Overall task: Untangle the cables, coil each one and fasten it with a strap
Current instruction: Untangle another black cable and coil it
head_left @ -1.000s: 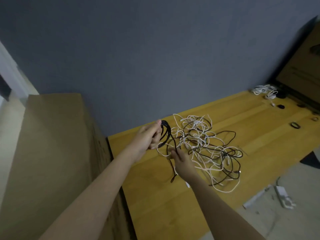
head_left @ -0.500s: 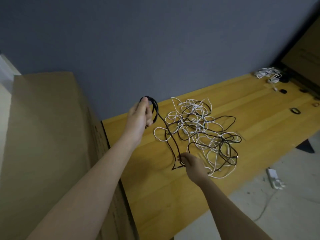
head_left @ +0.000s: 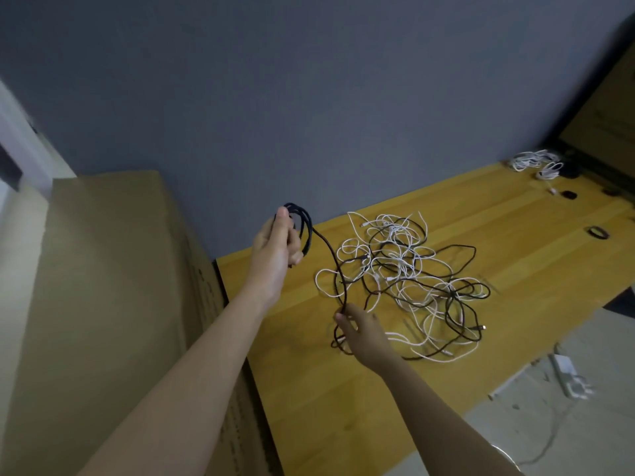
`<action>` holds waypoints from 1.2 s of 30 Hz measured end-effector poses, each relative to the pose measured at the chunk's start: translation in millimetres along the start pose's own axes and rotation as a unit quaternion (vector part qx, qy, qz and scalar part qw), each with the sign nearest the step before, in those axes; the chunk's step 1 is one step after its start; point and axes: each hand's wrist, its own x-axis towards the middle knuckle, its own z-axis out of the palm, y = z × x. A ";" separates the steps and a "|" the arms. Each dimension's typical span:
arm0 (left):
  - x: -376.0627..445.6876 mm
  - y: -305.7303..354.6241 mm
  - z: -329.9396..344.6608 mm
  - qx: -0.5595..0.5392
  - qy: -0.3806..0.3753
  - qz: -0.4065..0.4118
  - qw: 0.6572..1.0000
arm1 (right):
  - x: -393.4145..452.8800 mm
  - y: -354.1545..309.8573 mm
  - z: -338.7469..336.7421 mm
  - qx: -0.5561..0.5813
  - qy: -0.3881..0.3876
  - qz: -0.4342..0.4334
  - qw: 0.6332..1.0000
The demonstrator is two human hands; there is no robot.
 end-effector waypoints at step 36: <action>-3.5 -6.7 -6.5 0.382 -0.178 -0.009 0.907 | -9.6 -19.9 -37.1 0.135 0.066 -0.155 0.976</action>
